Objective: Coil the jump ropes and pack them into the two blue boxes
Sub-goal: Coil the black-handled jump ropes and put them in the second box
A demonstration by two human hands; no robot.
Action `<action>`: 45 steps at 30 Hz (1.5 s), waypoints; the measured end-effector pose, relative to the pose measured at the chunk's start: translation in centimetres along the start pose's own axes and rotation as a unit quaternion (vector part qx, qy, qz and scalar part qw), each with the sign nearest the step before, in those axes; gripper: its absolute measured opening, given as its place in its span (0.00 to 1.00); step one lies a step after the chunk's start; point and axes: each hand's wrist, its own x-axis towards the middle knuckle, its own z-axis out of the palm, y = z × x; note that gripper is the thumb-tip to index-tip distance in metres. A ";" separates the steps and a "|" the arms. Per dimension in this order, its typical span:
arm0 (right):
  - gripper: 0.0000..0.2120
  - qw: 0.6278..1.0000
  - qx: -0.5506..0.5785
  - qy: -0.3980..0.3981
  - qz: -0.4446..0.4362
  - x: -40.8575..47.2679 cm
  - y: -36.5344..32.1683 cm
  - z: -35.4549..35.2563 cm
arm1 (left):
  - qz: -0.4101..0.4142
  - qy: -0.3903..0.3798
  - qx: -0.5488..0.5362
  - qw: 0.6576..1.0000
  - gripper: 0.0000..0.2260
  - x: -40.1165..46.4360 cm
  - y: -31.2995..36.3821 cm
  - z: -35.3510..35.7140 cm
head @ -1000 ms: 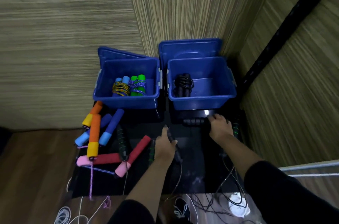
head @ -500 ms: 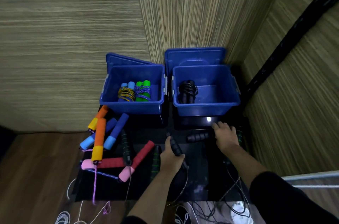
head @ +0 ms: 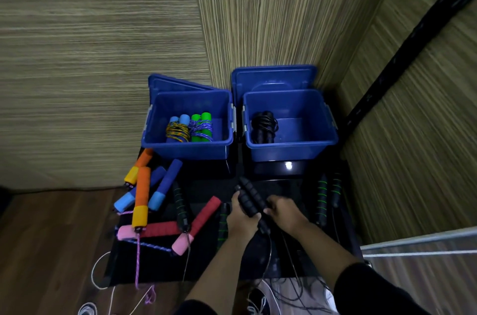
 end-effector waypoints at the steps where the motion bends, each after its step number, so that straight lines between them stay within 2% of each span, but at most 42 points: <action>1: 0.05 1.000 -0.004 0.003 -0.006 -0.2 0.2 0.5 | -0.002 -0.003 -0.007 1.000 0.38 0.2 -0.3 0.0; 2: 0.09 1.000 -0.003 -0.002 -0.010 -0.5 0.4 0.8 | -0.004 -0.005 -0.013 1.000 0.37 0.2 -0.4 -0.1; 3: 0.18 1.000 -0.005 -0.019 -0.009 -0.8 0.6 1.0 | -0.003 -0.006 -0.022 1.000 0.37 0.2 -0.5 -0.2; 5: 0.43 0.996 -0.043 -0.073 0.004 -1.4 1.1 1.4 | -0.006 -0.008 -0.035 0.999 0.37 0.3 -0.7 -0.3; 6: 0.50 0.993 -0.072 -0.091 0.017 -1.6 1.1 1.6 | -0.005 -0.011 -0.037 0.999 0.36 0.0 -0.4 -0.3; 7: 0.53 0.992 -0.085 -0.095 0.023 -1.8 1.0 2.0 | -0.007 -0.013 -0.040 0.999 0.36 0.0 -0.5 -0.2; 10: 0.45 0.998 -0.040 -0.049 0.019 -2.0 0.6 2.7 | 0.019 -0.016 -0.010 1.000 0.34 -0.8 0.2 -0.4; 14: 0.28 0.996 0.080 0.015 0.040 -2.3 0.9 1.0 | 0.123 0.027 0.172 0.977 0.35 -2.0 1.7 -1.4; 17: 0.27 0.977 0.201 0.010 0.075 -2.6 1.6 -0.8 | 0.180 0.021 0.221 0.958 0.36 -2.4 2.9 -2.4; 22: 0.26 0.955 0.284 0.048 0.077 -3.4 2.3 -3.0 | 0.214 -0.019 0.312 0.926 0.34 -3.3 4.9 -3.3; 26: 0.25 0.950 0.302 0.058 0.058 -4.4 1.2 -5.4 | 0.302 -0.047 0.412 0.858 0.41 -4.2 6.8 -4.5; 28: 0.23 0.954 0.291 0.061 0.035 -4.5 0.2 -6.9 | 0.373 -0.043 0.474 0.797 0.44 -4.6 8.3 -5.2; 30: 0.20 0.969 0.242 0.051 0.001 -4.6 -1.0 -8.6 | 0.432 0.003 0.540 0.722 0.46 -5.0 9.9 -5.8; 31: 0.19 0.974 0.221 0.047 -0.015 -4.6 -1.6 -9.3 | 0.446 0.009 0.559 0.699 0.46 -5.1 10.8 -6.0; 34: 0.24 0.980 0.192 0.041 -0.047 -4.4 -3.4 -11.1 | 0.462 -0.003 0.596 0.657 0.43 -5.1 13.0 -7.0; 36: 0.22 0.980 0.184 0.040 -0.062 -4.5 -4.9 -12.0 | 0.476 -0.001 0.620 0.624 0.39 -5.2 13.7 -8.0; 37: 0.21 0.979 0.189 0.036 -0.072 -4.6 -5.6 -12.4 | 0.483 -0.002 0.615 0.623 0.37 -5.1 13.9 -8.5; 38: 0.21 0.977 0.195 0.029 -0.085 -4.7 -6.2 -12.8 | 0.487 -0.005 0.595 0.639 0.35 -5.3 14.2 -8.9; 42: 0.22 0.966 0.215 0.034 -0.137 -4.8 -8.6 -14.1 | 0.482 -0.047 0.474 0.735 0.27 -6.3 15.6 -10.5; 45: 0.16 0.945 0.290 0.073 -0.133 -4.5 -10.5 -14.4 | 0.465 -0.057 0.392 0.792 0.21 -7.0 16.4 -11.3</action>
